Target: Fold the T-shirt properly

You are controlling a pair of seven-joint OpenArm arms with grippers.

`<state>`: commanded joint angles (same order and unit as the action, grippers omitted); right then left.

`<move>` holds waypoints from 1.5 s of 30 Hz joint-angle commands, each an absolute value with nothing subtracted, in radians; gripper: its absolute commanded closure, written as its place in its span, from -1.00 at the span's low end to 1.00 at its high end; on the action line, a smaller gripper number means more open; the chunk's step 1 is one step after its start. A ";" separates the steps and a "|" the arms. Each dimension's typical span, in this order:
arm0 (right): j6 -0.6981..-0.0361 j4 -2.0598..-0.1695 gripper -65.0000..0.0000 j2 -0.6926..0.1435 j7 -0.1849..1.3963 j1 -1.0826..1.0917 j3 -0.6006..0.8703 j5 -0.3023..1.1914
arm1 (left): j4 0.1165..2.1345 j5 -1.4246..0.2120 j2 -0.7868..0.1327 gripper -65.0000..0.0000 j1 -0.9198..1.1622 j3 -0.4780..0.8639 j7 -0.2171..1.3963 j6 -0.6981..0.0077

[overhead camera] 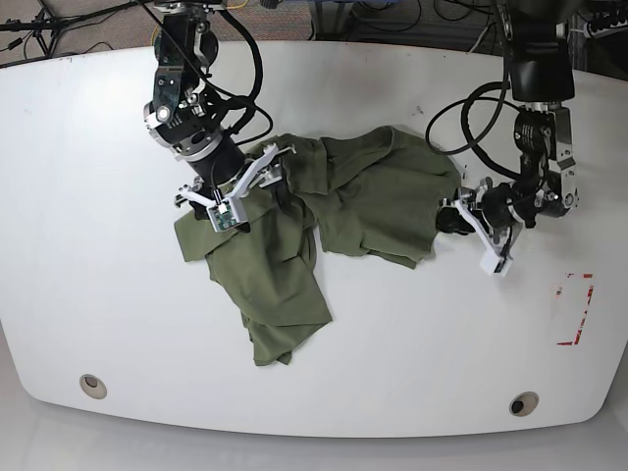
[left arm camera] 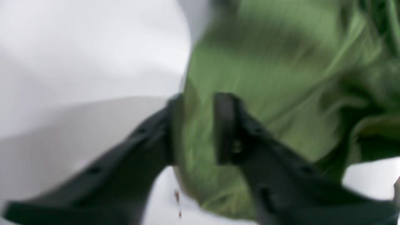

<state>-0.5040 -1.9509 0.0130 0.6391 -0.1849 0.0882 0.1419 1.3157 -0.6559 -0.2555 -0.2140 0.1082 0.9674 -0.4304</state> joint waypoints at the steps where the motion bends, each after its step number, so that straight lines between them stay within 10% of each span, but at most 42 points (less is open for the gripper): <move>1: -0.504 -1.951 -0.21 0.013 0.639 -0.186 0.088 0.142 | 1.316 -0.656 -0.255 0.10 -0.220 0.105 0.961 -0.430; 27: -0.507 -1.962 -0.20 0.015 0.639 -0.225 0.087 0.142 | 1.207 -0.664 -0.220 -0.05 -0.278 -0.073 0.941 -0.435; 35: -0.529 -2.023 -0.20 0.016 0.639 -0.269 -0.027 0.142 | 1.208 -0.657 -0.222 0.93 -0.278 -0.070 0.937 -0.435; 45: -0.521 -2.015 -0.20 0.016 0.642 -0.262 -0.143 0.137 | 1.210 -0.657 -0.225 0.96 -0.278 -0.070 0.937 -0.435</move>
